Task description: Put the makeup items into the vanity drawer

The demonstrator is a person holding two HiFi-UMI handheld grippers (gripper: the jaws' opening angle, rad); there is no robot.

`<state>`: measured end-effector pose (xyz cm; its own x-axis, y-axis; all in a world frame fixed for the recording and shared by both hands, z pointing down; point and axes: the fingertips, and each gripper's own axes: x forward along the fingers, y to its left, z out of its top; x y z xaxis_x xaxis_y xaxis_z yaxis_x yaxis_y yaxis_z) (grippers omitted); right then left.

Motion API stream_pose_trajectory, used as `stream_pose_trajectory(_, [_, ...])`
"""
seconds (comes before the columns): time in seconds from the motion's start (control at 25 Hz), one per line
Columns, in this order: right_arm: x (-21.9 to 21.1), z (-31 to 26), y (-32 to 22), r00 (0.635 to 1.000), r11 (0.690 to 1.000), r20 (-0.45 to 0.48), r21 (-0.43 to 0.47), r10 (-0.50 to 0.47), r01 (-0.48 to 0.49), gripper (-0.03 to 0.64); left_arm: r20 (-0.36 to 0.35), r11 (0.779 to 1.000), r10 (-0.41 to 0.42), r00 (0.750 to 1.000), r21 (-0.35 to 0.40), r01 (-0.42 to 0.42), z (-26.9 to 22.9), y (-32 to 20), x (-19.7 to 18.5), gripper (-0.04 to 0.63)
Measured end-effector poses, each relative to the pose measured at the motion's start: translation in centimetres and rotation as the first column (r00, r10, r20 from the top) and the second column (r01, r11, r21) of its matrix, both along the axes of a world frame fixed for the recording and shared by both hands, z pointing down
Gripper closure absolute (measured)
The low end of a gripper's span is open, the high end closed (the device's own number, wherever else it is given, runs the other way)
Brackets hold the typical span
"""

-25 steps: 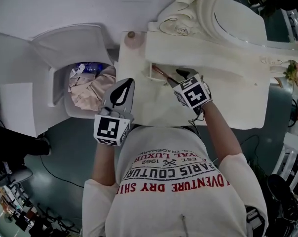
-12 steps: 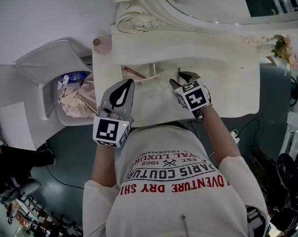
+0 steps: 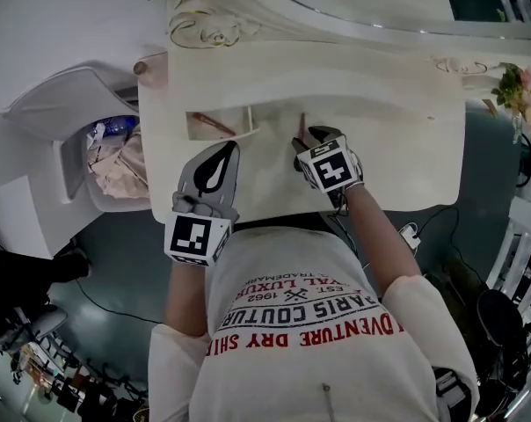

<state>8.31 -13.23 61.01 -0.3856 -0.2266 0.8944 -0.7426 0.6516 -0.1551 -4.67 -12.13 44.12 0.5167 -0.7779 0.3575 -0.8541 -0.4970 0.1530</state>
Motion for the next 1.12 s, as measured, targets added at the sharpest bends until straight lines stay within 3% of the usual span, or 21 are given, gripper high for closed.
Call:
stream_pose_trajectory(0.4, [0.7,1.0,-0.8,0.998,1.0,-0.058,0.009,-0.011,0.012,0.566,0.003,0.999,-0.034,0.999,-0.01,0.034,1.2,0.3,0.2,0.586])
stream_pose_trajectory(0.84, [-1.5,-3.6,-1.2,0.996,0.993,-0.014,0.079,0.09,-0.089,0.568,0.009,0.999,0.026,1.0,0.04,-0.026,-1.5,-0.2,-2.8,0.586])
stream_pose_trajectory(1.12, [-5.6,-8.8,-1.5,0.998,0.984,0.045,0.17,0.036,-0.044,0.568,0.01,0.994,0.021,1.0,0.104,-0.022,-4.1,0.7,-6.0,0.586])
